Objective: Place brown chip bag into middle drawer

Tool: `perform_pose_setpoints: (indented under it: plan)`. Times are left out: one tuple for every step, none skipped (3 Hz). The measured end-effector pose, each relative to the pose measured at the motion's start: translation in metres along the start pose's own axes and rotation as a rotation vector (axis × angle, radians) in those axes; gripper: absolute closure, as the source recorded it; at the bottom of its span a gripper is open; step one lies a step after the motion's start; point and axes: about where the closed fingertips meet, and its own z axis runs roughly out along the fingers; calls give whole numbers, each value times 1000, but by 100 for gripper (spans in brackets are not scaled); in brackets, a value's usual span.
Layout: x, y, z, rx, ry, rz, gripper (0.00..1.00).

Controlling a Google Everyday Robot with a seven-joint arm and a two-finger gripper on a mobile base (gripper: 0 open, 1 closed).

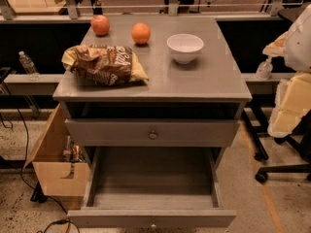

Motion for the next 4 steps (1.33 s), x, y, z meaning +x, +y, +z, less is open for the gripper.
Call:
perform_pose_setpoints:
  plan:
    - [0, 0, 0, 0, 0, 0, 0]
    - [-35, -24, 16, -9, -68, -55, 0]
    - [-109, -59, 47, -56, -179, -191, 0]
    - [-187, -78, 79, -96, -267, -298, 0]
